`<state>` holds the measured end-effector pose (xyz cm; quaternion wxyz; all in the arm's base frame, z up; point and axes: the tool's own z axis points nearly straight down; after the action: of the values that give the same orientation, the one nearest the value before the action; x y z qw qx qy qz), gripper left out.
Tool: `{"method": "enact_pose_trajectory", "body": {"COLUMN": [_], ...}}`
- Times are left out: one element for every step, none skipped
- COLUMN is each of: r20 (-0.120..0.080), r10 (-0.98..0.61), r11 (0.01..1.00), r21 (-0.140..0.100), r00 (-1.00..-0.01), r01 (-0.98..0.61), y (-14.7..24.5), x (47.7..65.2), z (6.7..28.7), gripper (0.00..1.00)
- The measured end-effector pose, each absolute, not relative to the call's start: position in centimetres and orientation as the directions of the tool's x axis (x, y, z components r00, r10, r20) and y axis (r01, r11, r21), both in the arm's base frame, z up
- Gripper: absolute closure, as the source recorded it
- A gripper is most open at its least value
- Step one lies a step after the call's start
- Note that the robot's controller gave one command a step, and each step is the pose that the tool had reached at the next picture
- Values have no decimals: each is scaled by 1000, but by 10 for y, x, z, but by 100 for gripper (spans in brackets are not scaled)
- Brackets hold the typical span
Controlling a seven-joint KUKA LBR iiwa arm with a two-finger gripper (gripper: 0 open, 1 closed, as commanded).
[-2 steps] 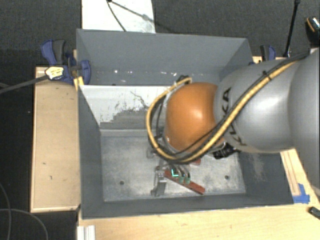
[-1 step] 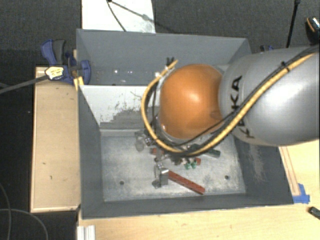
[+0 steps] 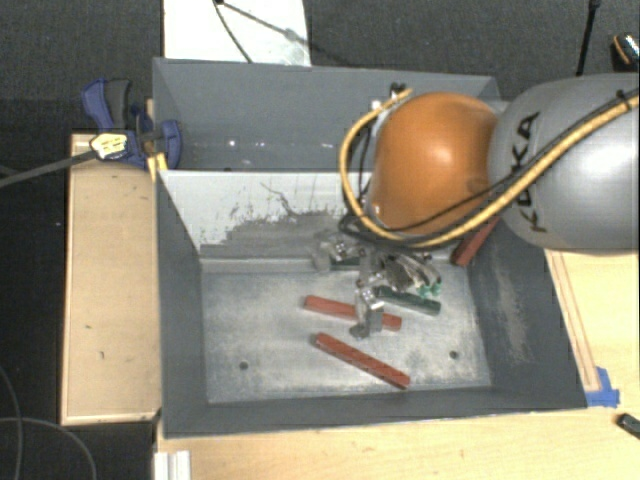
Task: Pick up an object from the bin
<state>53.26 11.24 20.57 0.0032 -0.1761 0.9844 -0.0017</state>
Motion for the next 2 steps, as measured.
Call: {"method": "enact_pose_trajectory", "body": {"r20": [3, -1], "r10": [-368, -363], "r11": [930, 932], "r21": [1, 1], "r00": [-930, -932], "r01": [-368, -363], "y": [90, 91], "x": [563, 564], "z": [74, 78], "gripper": [0, 100]}}
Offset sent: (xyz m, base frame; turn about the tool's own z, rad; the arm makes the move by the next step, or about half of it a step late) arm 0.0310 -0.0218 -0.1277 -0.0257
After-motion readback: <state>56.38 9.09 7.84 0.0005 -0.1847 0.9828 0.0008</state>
